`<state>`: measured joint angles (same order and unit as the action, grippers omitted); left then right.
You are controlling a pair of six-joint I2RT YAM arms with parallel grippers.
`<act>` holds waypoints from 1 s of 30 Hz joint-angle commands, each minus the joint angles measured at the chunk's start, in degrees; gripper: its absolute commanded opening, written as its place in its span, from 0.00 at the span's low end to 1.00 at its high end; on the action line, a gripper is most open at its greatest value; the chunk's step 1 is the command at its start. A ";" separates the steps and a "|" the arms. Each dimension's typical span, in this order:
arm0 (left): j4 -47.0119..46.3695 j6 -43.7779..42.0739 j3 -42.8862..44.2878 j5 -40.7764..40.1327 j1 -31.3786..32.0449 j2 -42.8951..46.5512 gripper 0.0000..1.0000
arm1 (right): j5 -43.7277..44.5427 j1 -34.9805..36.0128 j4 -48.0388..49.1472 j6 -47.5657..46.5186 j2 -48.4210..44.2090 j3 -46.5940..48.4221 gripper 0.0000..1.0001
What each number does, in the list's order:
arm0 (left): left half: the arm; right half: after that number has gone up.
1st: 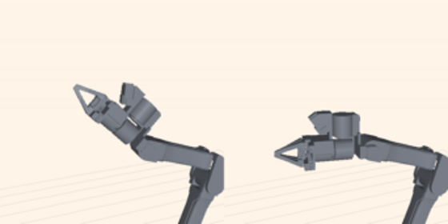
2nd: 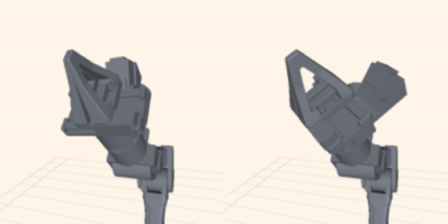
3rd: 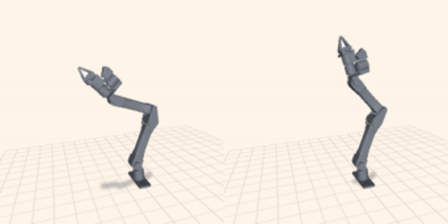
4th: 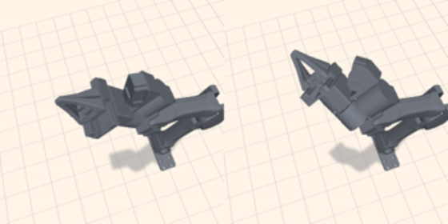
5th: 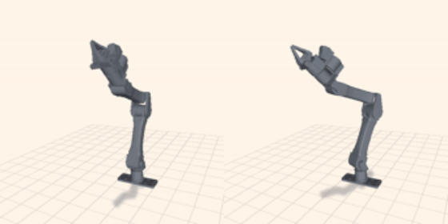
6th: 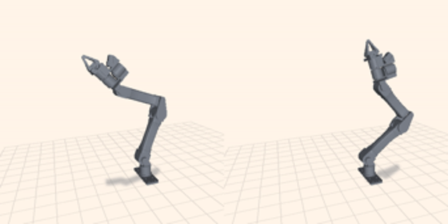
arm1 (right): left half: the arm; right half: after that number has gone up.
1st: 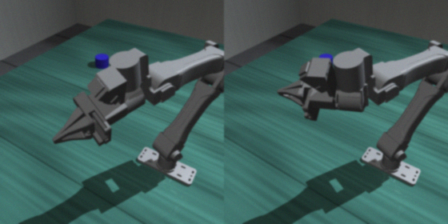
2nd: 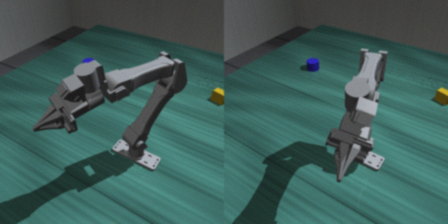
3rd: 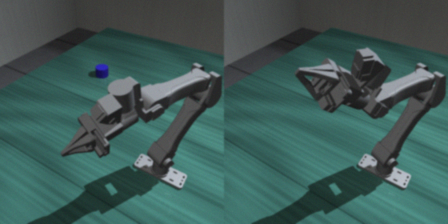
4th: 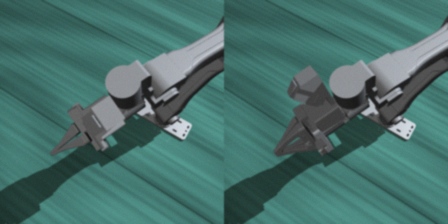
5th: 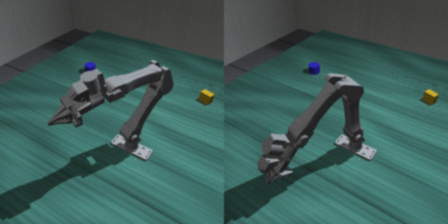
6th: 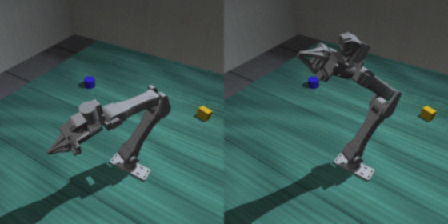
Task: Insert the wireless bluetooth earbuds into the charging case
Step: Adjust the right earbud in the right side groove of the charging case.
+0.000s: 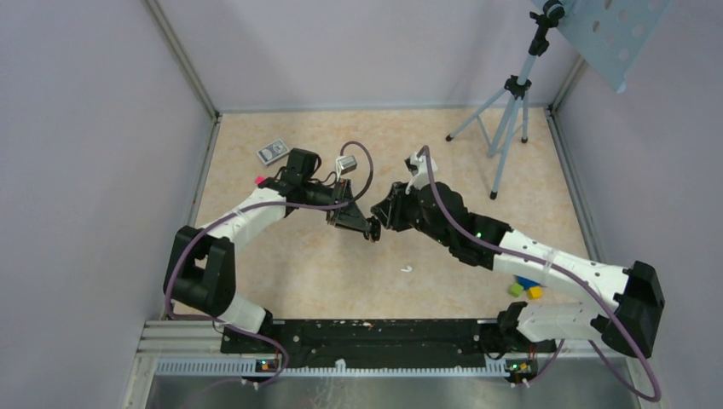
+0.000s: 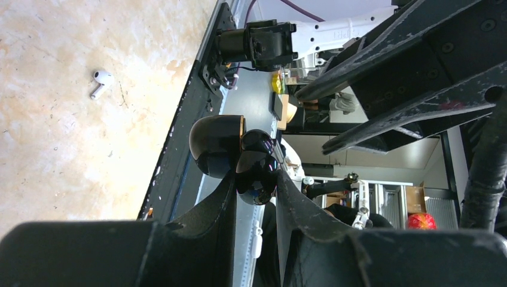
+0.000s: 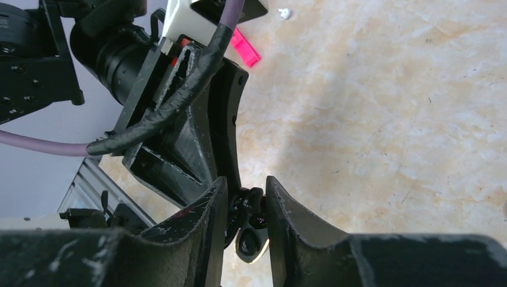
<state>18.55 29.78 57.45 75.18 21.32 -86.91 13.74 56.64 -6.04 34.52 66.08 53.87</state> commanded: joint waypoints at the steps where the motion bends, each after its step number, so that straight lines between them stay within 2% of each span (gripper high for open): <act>1: 0.09 -1.66 2.45 1.29 0.08 0.41 0.00 | -2.05 -0.48 -1.13 -0.89 1.97 3.69 0.30; 11: 0.00 -1.26 2.36 1.22 0.08 0.91 0.00 | -0.51 -0.48 -4.67 -0.23 4.14 4.68 0.29; 30: -0.57 -0.60 2.38 1.01 0.12 0.39 0.00 | 1.88 -0.46 -6.08 0.58 1.46 2.28 0.26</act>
<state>19.27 29.80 57.60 74.74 21.37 -86.91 14.11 56.49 -11.25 34.76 69.91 55.92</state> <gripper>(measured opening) 0.311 0.263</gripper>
